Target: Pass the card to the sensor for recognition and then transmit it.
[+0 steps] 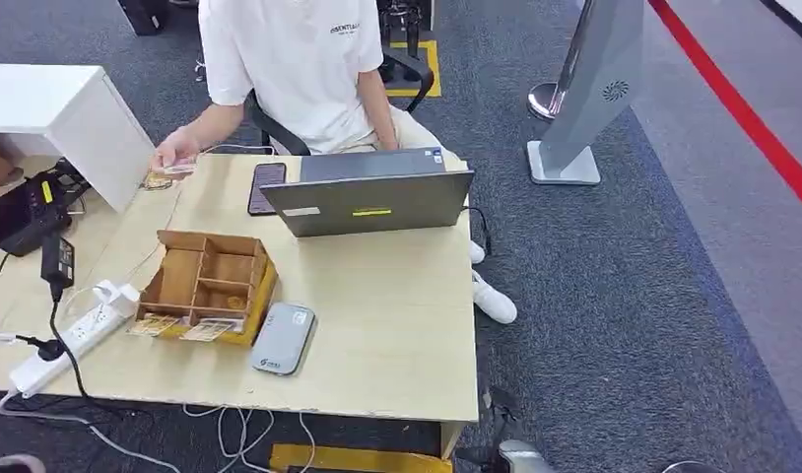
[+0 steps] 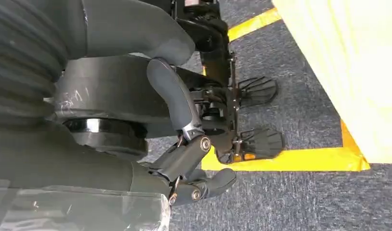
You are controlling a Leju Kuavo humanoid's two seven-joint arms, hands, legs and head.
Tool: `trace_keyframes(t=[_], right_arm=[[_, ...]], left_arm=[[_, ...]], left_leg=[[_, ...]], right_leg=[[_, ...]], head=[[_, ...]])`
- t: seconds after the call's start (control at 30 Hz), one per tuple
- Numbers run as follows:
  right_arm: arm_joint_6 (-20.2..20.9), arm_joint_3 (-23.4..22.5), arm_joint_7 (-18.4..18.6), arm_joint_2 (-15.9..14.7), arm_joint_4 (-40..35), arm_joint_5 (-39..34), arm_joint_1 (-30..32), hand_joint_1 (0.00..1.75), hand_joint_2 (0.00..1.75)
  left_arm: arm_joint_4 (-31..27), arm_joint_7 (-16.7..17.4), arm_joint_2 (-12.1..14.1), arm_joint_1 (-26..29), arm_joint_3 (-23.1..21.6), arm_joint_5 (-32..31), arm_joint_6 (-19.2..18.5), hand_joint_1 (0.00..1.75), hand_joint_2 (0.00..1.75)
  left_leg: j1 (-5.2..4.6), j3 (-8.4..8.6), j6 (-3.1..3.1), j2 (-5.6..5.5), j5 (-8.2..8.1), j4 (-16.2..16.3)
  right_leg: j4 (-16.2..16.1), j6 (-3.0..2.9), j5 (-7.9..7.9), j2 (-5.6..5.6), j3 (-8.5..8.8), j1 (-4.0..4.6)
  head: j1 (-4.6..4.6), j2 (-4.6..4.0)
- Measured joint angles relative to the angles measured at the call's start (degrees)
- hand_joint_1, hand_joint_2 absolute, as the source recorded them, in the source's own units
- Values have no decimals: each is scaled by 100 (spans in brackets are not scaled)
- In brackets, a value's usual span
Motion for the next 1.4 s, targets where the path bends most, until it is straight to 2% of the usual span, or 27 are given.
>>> trace_keyframes(t=[0.03,0.07,0.1,0.17,0.2,0.27,0.33,0.4,0.5,0.67,0.87,0.9,0.93,1.4], right_arm=[[0,0,28,26,2,24,-9,0,175],[0,0,52,40,9,26,-15,0,175],[0,0,68,55,13,31,-26,0,175],[0,0,98,101,22,53,-44,0,175],[0,0,118,120,26,70,-45,0,175],[0,0,135,140,31,101,-46,0,175],[0,0,160,160,35,101,-46,0,175],[0,0,175,171,44,101,-39,0,175],[-2,0,201,188,61,103,-37,0,175],[0,0,251,201,90,92,-27,0,175],[-2,-18,339,201,109,88,-35,0,175],[0,-22,343,201,109,88,-38,0,175],[0,-24,343,201,109,88,-43,0,175],[0,-28,393,201,111,123,-70,0,175]], left_arm=[[115,0,75,-183,-378,-435,-7,0,175],[389,-4,136,-468,-629,-965,-9,0,175],[725,46,180,-733,-819,-1553,-9,0,175],[1488,407,281,-1236,-1095,-2850,-11,0,175],[1866,690,326,-1496,-1226,-3439,-11,0,175],[2786,1473,438,-2059,-1497,-4422,-13,0,175],[3447,2091,550,-2480,-1758,-4865,-61,0,175],[4216,2545,633,-2924,-2064,-5183,-72,0,175],[5166,2928,715,-3439,-2434,-5331,-114,0,175],[6043,3067,757,-3942,-2872,-5309,-188,0,175],[6409,3099,757,-4092,-3097,-5141,-234,0,175],[6444,3101,759,-4102,-3124,-5117,-245,16,175],[6475,3099,759,-4107,-3146,-5102,-249,175,175],[6791,3108,775,-4114,-3314,-4853,-321,175,175]], left_leg=[[-5,0,1,0,1,1],[-5,-4,8,-4,8,1],[-5,-3,4,-7,16,1],[-5,-4,2,-3,21,2],[-5,-6,3,-4,30,2],[-4,-14,-5,-4,40,2],[-4,-18,-6,13,40,2],[-4,-27,-6,14,45,3],[-4,-32,-6,15,44,3],[-5,-40,-6,16,43,3],[-4,-44,-6,15,43,3],[-4,-44,-6,16,43,3],[-4,-44,-6,16,44,3],[-4,-48,-6,15,44,3]], right_leg=[[0,2,3,1,-2,-4],[0,3,4,-6,4,-4],[0,3,11,-11,2,-4],[0,3,24,-3,-6,-4],[0,2,28,-4,-9,-4],[1,1,35,-3,-15,-3],[2,-6,48,18,-29,-4],[2,0,53,23,-36,-3],[2,1,53,26,-38,-4],[2,1,52,28,-43,-4],[2,1,52,27,-50,-4],[2,1,52,28,-50,-4],[2,1,52,27,-50,-4],[2,1,52,28,-51,-4]], head=[[-2,0],[-18,0],[4,0],[-13,0],[-11,0],[-9,0],[-15,0],[-13,0],[-15,0],[-15,0],[-15,0],[-18,0],[-15,0],[-18,0]])
